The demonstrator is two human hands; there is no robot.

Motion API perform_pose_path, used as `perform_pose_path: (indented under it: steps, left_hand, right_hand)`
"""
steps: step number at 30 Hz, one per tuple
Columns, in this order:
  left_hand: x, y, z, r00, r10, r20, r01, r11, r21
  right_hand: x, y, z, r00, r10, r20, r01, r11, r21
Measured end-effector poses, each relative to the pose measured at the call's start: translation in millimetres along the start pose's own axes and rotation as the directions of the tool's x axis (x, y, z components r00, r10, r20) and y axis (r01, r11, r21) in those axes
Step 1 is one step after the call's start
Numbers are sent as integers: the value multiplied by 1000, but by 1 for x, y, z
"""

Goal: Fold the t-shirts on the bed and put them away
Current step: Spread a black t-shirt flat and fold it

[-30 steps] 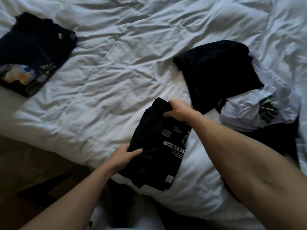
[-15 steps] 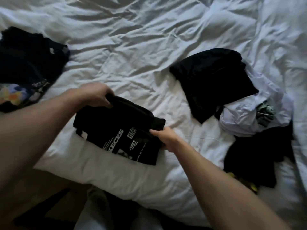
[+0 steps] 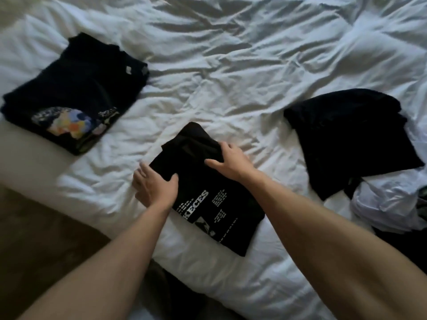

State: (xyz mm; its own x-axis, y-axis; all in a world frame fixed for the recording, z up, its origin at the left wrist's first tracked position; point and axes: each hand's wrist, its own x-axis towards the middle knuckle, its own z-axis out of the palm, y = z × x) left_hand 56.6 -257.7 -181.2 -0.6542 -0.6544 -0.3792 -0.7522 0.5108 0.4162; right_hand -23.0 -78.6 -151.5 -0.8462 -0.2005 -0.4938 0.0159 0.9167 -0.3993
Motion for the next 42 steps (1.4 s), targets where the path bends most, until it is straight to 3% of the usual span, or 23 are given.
perform_pose_path:
  steps: [2, 4, 6, 7, 9, 13, 15, 17, 19, 22, 27, 30, 32, 35, 39, 42]
  left_hand:
    - [-5, -2, -2, 983, -186, 1, 185, 978, -93]
    - [-4, -4, 1, 937, -336, 91, 347, 878, -331]
    - [3, -8, 6, 879, -374, 297, 474, 618, -627]
    - [7, -10, 7, 853, -359, 380, 520, 505, -689]
    - [13, -13, 8, 849, -299, 435, 526, 413, -743]
    - [21, -5, 1, 942, -159, 295, 332, 322, -887]
    - [31, 5, -7, 969, -102, 225, 247, 329, -912]
    - [42, 11, -9, 969, -65, 238, 246, 314, -917]
    - [44, 11, -6, 921, -35, 387, 380, 287, -879]
    - [42, 5, 1, 821, 97, 563, 516, 294, -804]
    - [53, 9, 0, 853, 8, 522, 490, 332, -806]
    - [53, 12, -1, 879, 10, 477, 452, 305, -838]
    - [54, 13, -4, 892, 1, 452, 432, 290, -854]
    - [55, 10, -7, 874, 3, 486, 455, 351, -819]
    - [60, 6, -8, 849, 13, 528, 481, 394, -783]
    - [65, 3, -11, 868, 7, 497, 450, 412, -792]
  right_hand:
    - [13, -3, 4, 999, 35, 24, -36, 999, 26]
    - [24, -5, 5, 998, 45, 36, -48, 996, 80]
    - [31, -4, 8, 999, -4, 45, -2, 992, 129]
    - [34, -3, 9, 998, -38, 56, 30, 989, 143]
    - [36, -2, 10, 992, -91, 90, 71, 976, 207]
    - [34, -4, 5, 982, -61, 179, -37, 865, 501]
    - [33, -7, 2, 976, -42, 215, -110, 753, 648]
    - [33, -10, 0, 975, -19, 220, -171, 563, 808]
    - [33, -6, 1, 965, 20, 260, -243, 431, 869]
    - [34, 4, -4, 934, -9, 358, -331, 364, 871]
    - [58, -1, -13, 913, -136, 384, -308, 385, 870]
    - [65, -11, -11, 901, -133, 414, -319, 444, 837]
    - [67, -18, -6, 950, -56, 308, -230, 541, 809]
    - [63, -27, 1, 990, 16, 138, -109, 706, 700]
    - [67, -25, 2, 969, 36, 245, -213, 627, 750]
    - [63, -36, -2, 984, 30, 175, -144, 710, 689]
